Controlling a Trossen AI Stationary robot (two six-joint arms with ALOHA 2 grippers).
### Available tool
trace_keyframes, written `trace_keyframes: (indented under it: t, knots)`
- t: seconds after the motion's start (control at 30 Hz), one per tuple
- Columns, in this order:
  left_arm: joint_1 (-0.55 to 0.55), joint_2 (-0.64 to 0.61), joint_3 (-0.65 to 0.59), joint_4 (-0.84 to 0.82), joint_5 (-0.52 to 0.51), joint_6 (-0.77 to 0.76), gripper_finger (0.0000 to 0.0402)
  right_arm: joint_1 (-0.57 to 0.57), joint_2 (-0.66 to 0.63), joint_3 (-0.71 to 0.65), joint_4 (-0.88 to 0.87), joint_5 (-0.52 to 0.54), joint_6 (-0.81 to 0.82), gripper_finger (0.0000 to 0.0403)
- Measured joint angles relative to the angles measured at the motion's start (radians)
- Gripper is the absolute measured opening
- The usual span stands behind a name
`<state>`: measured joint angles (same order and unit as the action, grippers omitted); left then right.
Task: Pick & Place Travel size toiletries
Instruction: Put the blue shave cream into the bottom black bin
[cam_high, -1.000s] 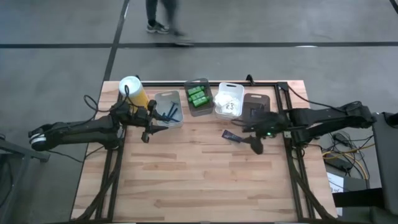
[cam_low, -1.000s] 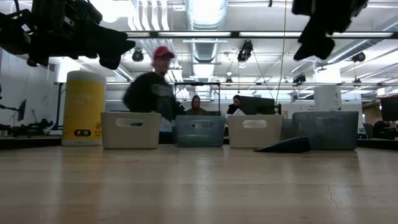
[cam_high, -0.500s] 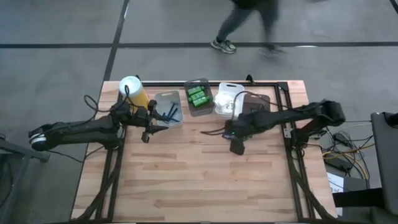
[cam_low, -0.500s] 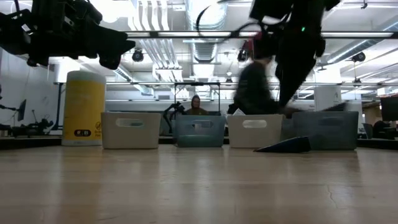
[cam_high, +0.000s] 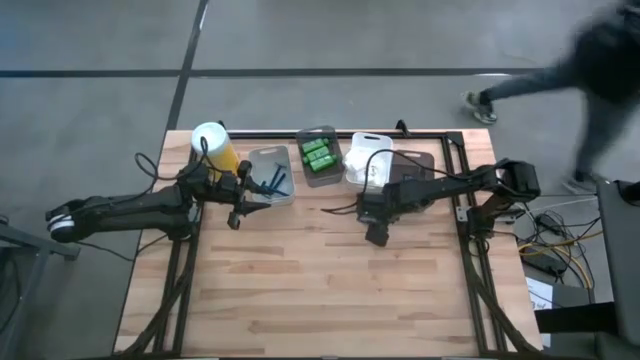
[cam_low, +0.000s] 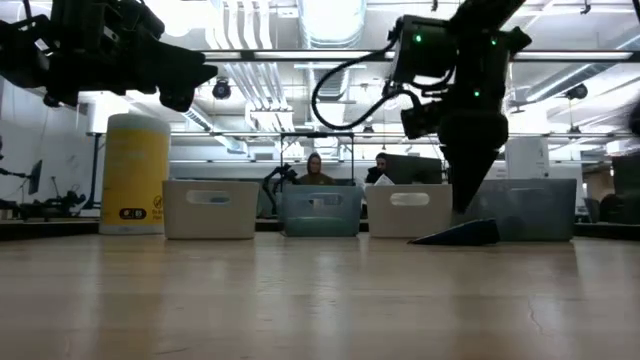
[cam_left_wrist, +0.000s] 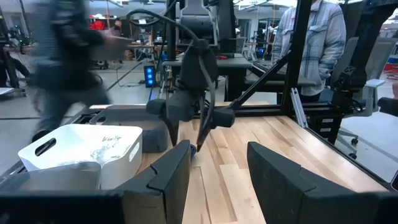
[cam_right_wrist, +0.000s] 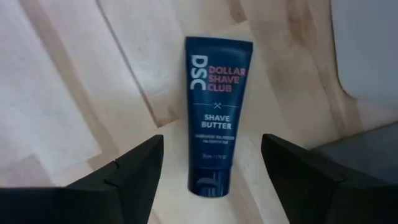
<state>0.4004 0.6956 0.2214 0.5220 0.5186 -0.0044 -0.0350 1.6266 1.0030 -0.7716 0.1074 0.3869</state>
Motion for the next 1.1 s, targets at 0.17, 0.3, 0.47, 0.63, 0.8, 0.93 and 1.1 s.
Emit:
trace_keyframes:
  t: [0.17, 0.3, 0.47, 0.63, 0.8, 0.93, 1.1]
  knots:
    - [0.0, 0.0, 0.0, 0.0, 0.0, 0.0, 0.0165, -0.013, 0.019, -0.034, 0.046, 0.001, 0.002, 0.0252]
    - [0.0, 0.0, -0.001, 0.0, 0.0, 0.0, 0.0165, -0.015, 0.056, -0.051, 0.074, 0.01, -0.002, 0.0242]
    - [0.0, 0.0, -0.016, -0.001, 0.0, 0.0, 0.0165, -0.019, 0.104, -0.058, 0.08, 0.027, -0.032, 0.0232]
    - [0.0, 0.001, -0.032, -0.003, 0.0, 0.0, 0.0165, -0.019, 0.132, -0.059, 0.099, 0.026, -0.052, 0.0225]
    - [0.0, 0.005, -0.032, -0.007, 0.0, 0.0, 0.0165, -0.018, 0.143, -0.06, 0.113, 0.018, -0.088, 0.0216]
    - [0.0, 0.005, -0.032, -0.008, 0.0, 0.0, 0.0165, -0.019, 0.144, -0.061, 0.12, -0.001, -0.123, 0.0201]
    - [0.0, 0.005, -0.032, -0.008, 0.0, 0.0, 0.0165, -0.019, 0.145, -0.062, 0.127, -0.02, -0.195, 0.0167]
